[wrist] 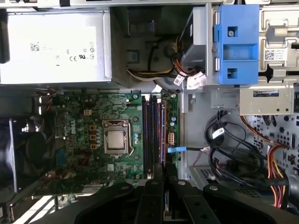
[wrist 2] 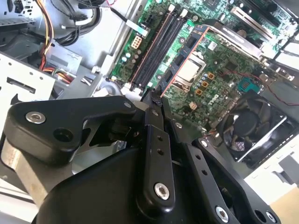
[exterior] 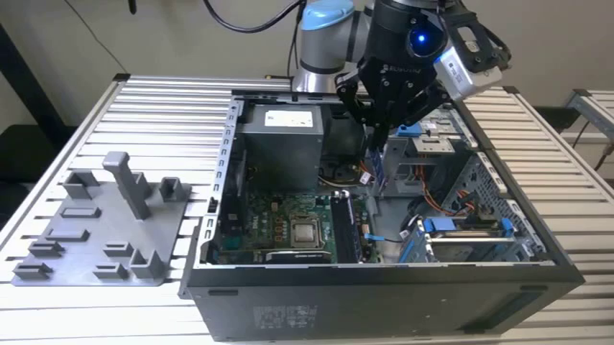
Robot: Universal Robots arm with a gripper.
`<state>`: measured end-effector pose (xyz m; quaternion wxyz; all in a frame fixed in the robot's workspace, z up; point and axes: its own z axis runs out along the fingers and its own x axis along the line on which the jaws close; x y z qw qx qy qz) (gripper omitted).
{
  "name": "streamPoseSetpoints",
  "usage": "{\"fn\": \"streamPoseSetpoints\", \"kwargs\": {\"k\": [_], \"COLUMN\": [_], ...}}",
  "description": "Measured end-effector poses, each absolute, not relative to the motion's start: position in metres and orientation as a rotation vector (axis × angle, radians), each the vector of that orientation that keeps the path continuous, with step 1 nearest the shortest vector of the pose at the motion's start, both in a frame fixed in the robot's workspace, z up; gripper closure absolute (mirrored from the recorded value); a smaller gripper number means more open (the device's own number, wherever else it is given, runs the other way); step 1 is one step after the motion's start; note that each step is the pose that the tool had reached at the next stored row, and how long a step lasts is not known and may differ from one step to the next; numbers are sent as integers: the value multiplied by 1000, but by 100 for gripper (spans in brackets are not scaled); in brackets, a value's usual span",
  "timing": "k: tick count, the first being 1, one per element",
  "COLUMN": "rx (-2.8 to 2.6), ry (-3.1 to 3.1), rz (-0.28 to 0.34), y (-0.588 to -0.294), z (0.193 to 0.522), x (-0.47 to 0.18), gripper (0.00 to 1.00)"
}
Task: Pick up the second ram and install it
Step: 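Insert the second ram into the second slot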
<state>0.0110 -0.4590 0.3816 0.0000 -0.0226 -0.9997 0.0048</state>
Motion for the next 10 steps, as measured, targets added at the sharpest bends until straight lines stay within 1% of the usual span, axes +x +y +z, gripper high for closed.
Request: {"fn": "streamPoseSetpoints", "kwargs": {"k": [10], "rx": [-71], "ry": [-3141], "rz": [15], "y": [-459], "z": [373], "x": [11], "gripper": [86]}}
